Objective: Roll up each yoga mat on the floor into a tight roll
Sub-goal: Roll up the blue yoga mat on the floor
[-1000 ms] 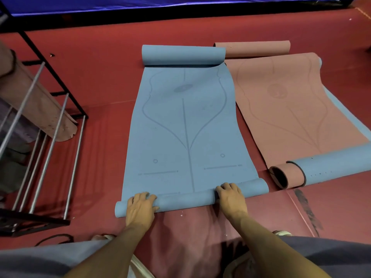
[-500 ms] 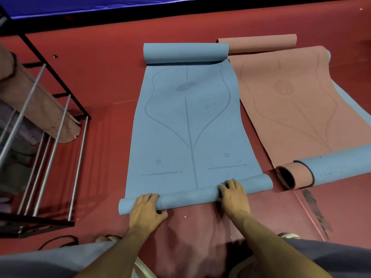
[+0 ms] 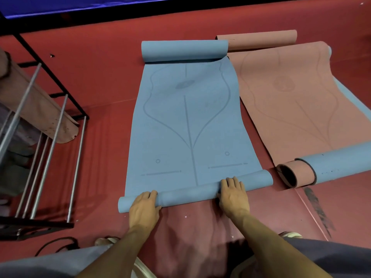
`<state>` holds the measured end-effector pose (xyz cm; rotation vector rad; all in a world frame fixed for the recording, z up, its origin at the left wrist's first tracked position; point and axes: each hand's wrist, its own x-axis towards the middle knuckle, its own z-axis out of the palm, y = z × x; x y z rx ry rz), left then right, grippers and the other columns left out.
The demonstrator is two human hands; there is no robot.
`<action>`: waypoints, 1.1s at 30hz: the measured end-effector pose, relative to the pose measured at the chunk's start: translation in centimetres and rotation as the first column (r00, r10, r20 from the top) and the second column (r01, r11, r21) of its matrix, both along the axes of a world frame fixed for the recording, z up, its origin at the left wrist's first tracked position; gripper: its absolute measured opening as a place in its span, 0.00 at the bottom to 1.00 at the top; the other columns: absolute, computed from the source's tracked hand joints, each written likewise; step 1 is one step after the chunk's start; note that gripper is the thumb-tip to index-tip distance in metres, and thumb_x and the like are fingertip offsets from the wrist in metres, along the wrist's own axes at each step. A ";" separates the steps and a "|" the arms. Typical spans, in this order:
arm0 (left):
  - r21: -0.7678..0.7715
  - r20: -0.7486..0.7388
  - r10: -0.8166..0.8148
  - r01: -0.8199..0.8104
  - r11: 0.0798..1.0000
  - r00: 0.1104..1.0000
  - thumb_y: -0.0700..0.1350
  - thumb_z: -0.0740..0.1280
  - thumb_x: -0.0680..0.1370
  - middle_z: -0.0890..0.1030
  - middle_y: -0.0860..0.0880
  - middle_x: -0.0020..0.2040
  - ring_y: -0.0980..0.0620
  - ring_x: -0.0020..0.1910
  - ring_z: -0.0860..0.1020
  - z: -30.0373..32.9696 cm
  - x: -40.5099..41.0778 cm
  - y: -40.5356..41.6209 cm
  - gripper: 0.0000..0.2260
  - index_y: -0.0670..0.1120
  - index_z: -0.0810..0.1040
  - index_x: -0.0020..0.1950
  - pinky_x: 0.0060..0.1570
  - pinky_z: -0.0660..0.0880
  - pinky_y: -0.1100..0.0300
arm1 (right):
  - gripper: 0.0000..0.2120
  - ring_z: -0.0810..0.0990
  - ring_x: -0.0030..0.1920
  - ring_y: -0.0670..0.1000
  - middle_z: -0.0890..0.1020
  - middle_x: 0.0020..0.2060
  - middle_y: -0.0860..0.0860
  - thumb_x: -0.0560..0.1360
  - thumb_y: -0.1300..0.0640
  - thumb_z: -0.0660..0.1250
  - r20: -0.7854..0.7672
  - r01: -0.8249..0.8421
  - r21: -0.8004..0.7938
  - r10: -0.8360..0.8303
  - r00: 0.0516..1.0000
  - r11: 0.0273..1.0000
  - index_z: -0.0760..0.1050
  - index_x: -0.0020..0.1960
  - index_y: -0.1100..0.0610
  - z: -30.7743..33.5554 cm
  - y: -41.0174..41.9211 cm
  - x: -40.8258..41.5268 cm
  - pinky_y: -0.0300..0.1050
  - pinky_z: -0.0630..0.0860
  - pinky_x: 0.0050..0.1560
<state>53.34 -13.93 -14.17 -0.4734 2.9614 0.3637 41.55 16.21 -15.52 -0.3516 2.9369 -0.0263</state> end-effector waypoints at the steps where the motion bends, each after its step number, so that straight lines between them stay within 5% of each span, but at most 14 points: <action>1: -0.013 -0.018 -0.019 0.019 1.000 1.000 0.46 0.80 0.69 0.81 0.50 0.47 0.45 0.48 0.80 -0.6 0.0 0.0 0.16 0.48 0.80 0.53 0.48 0.81 0.50 | 0.12 0.76 0.63 0.65 0.80 0.53 0.57 0.72 0.55 0.72 0.014 -0.004 -0.004 0.004 1.000 1.000 0.77 0.53 0.59 0.2 0.0 -0.1 0.62 0.73 0.66; 4: -0.128 -0.005 -0.118 0.117 0.985 0.993 0.44 0.75 0.75 0.80 0.42 0.68 0.38 0.68 0.77 -2.7 0.2 -0.8 0.20 0.44 0.80 0.66 0.70 0.73 0.42 | 0.17 0.69 0.71 0.65 0.77 0.63 0.57 0.76 0.49 0.66 0.076 -0.046 0.039 0.043 0.996 0.998 0.77 0.60 0.58 1.0 -0.3 -0.8 0.63 0.63 0.74; 7: -0.199 0.098 -0.130 0.147 0.969 0.987 0.44 0.75 0.75 0.71 0.41 0.77 0.39 0.77 0.70 -3.6 0.5 -2.1 0.30 0.50 0.73 0.77 0.76 0.55 0.36 | 0.16 0.62 0.75 0.70 0.75 0.67 0.58 0.77 0.55 0.64 0.112 -0.028 0.144 0.012 0.994 0.989 0.77 0.63 0.56 1.5 -0.3 -1.3 0.72 0.50 0.75; 10: -0.164 0.172 -0.096 0.125 0.979 0.980 0.38 0.70 0.76 0.67 0.43 0.79 0.44 0.80 0.62 -3.1 0.2 -2.7 0.38 0.61 0.62 0.82 0.78 0.44 0.39 | 0.15 0.69 0.70 0.68 0.78 0.61 0.57 0.74 0.59 0.69 0.052 -0.023 0.150 0.016 0.999 0.988 0.78 0.60 0.55 0.9 0.3 -1.3 0.72 0.59 0.73; 15: -0.003 0.216 -0.137 0.140 0.990 0.967 0.45 0.67 0.81 0.72 0.54 0.71 0.53 0.72 0.70 -1.6 -2.0 -4.7 0.31 0.68 0.63 0.79 0.79 0.54 0.51 | 0.16 0.75 0.56 0.60 0.80 0.50 0.53 0.69 0.62 0.74 0.003 -0.006 0.095 0.006 1.000 0.995 0.77 0.54 0.53 0.6 0.4 -1.7 0.63 0.69 0.64; 20: 0.228 0.331 -0.217 0.145 0.963 0.918 0.47 0.70 0.80 0.76 0.60 0.63 0.55 0.66 0.73 2.7 -5.9 -6.4 0.27 0.72 0.69 0.74 0.55 0.66 0.58 | 0.18 0.78 0.48 0.59 0.79 0.41 0.51 0.64 0.62 0.78 0.010 0.041 0.062 -0.042 0.999 0.997 0.74 0.49 0.54 0.8 -0.4 -2.9 0.61 0.73 0.57; 28: 0.246 0.359 -0.278 0.197 0.949 0.891 0.45 0.70 0.78 0.76 0.59 0.59 0.55 0.64 0.73 3.3 -7.7 -6.8 0.28 0.73 0.73 0.71 0.56 0.73 0.56 | 0.09 0.73 0.55 0.58 0.78 0.53 0.52 0.76 0.58 0.67 0.048 0.067 0.015 -0.068 0.997 0.998 0.77 0.56 0.53 1.4 -0.9 -4.3 0.51 0.71 0.63; 33: 0.033 0.317 -0.154 0.151 0.988 0.936 0.51 0.73 0.78 0.70 0.59 0.62 0.54 0.64 0.68 2.4 -6.9 -5.5 0.27 0.73 0.70 0.72 0.60 0.67 0.59 | 0.13 0.73 0.55 0.57 0.78 0.53 0.51 0.77 0.62 0.61 0.059 0.080 0.042 -0.082 0.995 0.996 0.75 0.59 0.51 2.4 -1.1 -4.5 0.50 0.70 0.63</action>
